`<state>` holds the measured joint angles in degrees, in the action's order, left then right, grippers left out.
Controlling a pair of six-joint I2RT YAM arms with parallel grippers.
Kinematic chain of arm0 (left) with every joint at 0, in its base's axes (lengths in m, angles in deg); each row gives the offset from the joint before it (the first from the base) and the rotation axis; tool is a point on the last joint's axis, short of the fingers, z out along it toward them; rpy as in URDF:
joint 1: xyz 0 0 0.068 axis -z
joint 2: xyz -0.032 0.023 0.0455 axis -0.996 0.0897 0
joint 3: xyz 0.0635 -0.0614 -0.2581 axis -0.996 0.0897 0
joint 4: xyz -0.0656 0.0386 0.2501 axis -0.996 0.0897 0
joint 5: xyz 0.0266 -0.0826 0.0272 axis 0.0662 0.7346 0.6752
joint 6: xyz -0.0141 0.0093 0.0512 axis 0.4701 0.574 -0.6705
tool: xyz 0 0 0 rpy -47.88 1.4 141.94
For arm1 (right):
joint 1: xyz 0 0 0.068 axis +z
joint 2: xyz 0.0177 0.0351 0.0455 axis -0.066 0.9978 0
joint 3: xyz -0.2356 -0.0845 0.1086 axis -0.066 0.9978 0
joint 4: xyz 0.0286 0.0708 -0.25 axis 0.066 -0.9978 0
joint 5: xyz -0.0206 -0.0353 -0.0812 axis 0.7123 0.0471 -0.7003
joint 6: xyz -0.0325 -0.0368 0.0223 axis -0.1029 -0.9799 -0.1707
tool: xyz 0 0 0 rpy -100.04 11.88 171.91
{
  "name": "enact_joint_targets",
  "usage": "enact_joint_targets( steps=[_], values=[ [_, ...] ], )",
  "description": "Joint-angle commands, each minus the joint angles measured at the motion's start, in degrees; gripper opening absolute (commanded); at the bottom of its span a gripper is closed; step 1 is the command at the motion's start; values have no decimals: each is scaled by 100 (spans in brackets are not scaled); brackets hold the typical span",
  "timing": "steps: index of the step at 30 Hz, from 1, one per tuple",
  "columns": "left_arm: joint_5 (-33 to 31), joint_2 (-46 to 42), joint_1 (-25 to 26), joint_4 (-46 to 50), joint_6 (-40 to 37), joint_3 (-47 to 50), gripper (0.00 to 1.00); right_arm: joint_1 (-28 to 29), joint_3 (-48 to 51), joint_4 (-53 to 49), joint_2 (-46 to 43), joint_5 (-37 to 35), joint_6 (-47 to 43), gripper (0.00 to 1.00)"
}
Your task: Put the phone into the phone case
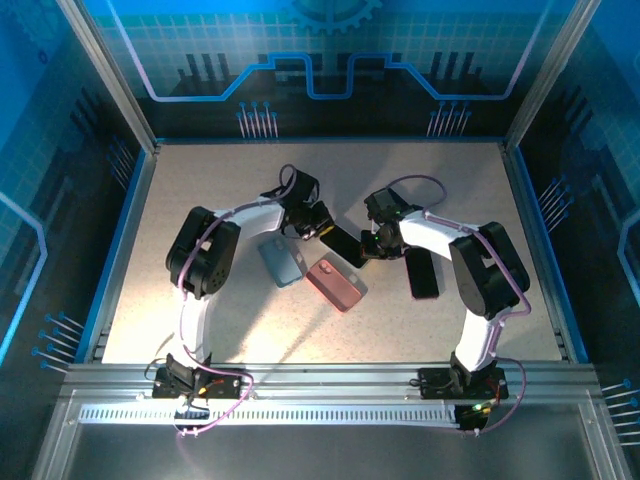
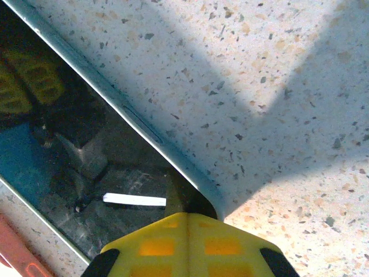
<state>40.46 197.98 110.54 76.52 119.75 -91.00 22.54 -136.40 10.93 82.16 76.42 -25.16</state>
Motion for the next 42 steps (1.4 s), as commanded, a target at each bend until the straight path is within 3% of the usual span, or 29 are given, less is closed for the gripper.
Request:
enact_joint_targets(
  steps=[1,28,36,42],
  values=[
    [-75,286,32,418,-173,-391,12,313,537,-99,781,807,78,0],
    [-126,1927,44,2264,-1025,-2802,12,134,457,665,479,1391,715,0],
    [-154,1763,15,2125,-1147,-2988,12,136,252,1408,603,1581,1170,0],
    [-197,959,-188,1707,-951,-2442,13,131,-77,1633,826,1645,1323,0]
  ],
)
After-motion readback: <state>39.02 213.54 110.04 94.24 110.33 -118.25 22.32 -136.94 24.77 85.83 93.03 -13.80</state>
